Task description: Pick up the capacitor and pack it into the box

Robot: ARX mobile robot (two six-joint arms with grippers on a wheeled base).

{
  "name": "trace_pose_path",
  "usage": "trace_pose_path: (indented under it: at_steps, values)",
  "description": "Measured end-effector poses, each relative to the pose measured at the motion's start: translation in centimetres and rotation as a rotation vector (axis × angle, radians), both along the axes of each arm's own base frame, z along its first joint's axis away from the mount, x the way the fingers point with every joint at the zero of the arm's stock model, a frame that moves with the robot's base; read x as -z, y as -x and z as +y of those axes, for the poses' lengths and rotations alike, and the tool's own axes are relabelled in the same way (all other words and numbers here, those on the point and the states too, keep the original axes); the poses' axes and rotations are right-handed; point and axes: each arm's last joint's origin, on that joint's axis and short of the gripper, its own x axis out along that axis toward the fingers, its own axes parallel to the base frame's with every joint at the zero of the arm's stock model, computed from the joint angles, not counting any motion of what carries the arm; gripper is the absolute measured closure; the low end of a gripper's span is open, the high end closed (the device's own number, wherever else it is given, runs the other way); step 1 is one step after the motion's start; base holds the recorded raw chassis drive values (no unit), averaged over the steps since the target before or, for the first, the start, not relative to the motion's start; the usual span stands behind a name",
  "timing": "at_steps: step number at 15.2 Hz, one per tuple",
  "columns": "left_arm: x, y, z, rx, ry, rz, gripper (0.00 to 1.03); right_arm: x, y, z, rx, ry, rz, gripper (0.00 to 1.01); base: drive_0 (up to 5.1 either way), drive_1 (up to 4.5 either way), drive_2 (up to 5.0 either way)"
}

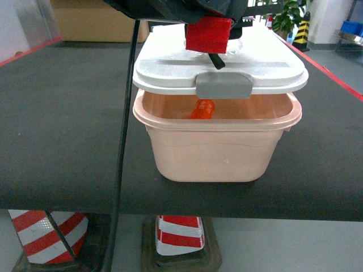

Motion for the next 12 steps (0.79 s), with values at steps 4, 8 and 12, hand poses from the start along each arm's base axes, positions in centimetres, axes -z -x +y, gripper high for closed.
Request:
trace_pose_path:
  at_steps: [4, 8, 12]
  values:
    - [2.8, -0.4, -0.9, -0.026, -0.042, 0.056, 1.01, 0.0, 0.0, 0.0, 0.0, 0.0, 0.0, 0.03, 0.0, 0.0, 0.0]
    - [3.0, -0.4, -0.9, -0.027, -0.03, 0.056, 1.01, 0.0, 0.0, 0.0, 0.0, 0.0, 0.0, 0.03, 0.0, 0.0, 0.0]
    - [1.6, 1.2, 0.2, 0.022, 0.04, -0.045, 0.55, 0.0, 0.0, 0.0, 0.0, 0.0, 0.0, 0.03, 0.0, 0.0, 0.0]
